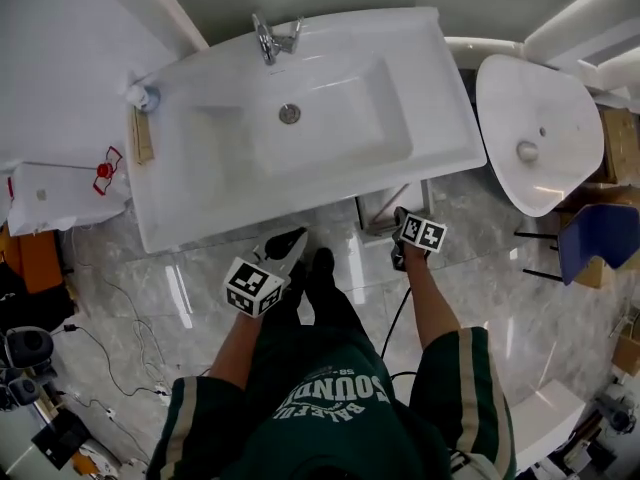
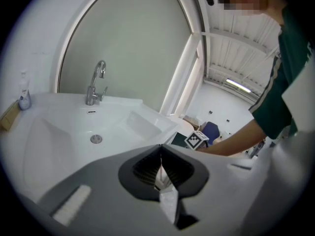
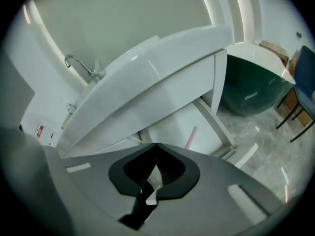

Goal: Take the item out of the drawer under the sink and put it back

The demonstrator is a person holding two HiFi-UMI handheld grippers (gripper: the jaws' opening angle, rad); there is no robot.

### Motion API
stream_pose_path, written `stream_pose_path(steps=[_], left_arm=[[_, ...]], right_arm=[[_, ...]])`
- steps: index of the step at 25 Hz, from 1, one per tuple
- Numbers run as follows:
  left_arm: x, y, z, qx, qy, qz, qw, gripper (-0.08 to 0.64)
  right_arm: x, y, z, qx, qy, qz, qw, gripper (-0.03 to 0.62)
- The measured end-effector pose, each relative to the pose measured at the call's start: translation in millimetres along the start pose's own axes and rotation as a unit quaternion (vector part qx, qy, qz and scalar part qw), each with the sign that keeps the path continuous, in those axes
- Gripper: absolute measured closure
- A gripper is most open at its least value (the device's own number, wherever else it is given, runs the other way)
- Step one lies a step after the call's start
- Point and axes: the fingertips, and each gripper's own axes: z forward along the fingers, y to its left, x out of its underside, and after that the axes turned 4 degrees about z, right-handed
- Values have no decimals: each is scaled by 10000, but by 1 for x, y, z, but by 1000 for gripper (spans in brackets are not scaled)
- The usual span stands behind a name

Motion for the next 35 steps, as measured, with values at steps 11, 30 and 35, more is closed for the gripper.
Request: stream_pose_path(steps=[11, 30, 35], left_arm=[[-41, 30, -50, -833, -572, -36, 9949, 509], [-124, 84, -157, -1887, -1617, 301, 9682, 509], [-127, 92, -170, -1966, -1658, 320, 9658, 509]], right_arm=[[-35, 143, -100, -1035, -1104, -2227, 9631, 591], [-124, 395, -233, -2666, -3146, -3674, 8337, 591], [-121, 404, -231, -2652, -3166, -3677, 8332, 591]])
